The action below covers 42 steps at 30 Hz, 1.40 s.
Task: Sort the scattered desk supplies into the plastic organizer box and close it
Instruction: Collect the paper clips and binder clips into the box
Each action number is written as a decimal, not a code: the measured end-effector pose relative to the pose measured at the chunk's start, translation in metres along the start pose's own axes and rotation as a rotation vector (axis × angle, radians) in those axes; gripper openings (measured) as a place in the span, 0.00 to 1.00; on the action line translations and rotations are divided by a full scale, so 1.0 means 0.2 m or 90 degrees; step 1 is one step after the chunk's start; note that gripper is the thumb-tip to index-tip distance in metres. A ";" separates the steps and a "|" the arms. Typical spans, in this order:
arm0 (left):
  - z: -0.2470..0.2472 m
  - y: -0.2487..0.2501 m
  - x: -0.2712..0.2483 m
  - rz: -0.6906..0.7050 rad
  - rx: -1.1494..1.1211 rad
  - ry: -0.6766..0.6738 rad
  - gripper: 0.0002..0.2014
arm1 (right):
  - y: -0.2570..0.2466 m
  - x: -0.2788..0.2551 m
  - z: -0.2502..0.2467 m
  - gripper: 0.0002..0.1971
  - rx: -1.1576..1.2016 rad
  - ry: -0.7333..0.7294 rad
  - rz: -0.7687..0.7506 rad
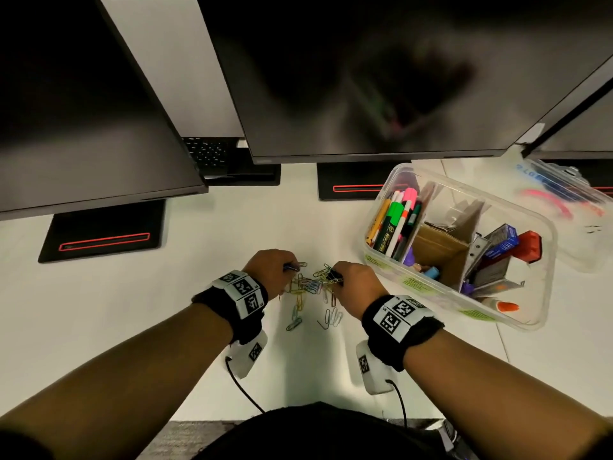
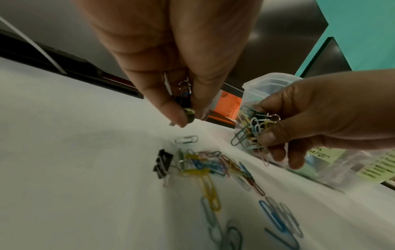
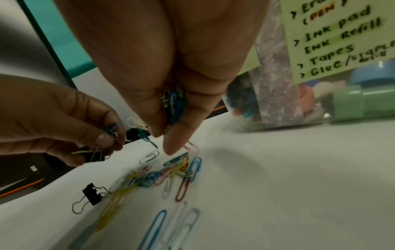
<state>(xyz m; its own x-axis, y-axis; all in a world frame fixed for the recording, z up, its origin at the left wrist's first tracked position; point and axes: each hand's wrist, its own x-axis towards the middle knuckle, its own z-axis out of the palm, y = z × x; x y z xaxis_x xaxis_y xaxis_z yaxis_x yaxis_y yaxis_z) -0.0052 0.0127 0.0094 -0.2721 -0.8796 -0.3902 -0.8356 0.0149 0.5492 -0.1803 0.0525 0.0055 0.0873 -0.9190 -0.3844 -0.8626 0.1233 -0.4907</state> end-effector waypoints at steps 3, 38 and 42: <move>0.01 -0.01 -0.02 0.001 -0.003 -0.001 0.10 | -0.01 -0.01 0.00 0.10 0.027 0.007 0.012; 0.10 1.21 0.38 0.063 -0.363 -0.059 0.20 | 0.46 0.00 -0.97 0.20 0.136 0.131 0.236; 0.09 1.16 0.40 0.032 -0.425 -0.080 0.22 | 0.48 -0.01 -0.97 0.18 0.151 0.080 0.204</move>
<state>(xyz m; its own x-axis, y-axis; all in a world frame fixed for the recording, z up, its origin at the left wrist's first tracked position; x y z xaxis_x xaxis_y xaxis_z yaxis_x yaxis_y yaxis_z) -0.2302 -0.0460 0.0912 -0.3900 -0.8234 -0.4123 -0.3570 -0.2775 0.8919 -0.3602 -0.0057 0.1099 -0.2415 -0.8567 -0.4558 -0.6966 0.4801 -0.5331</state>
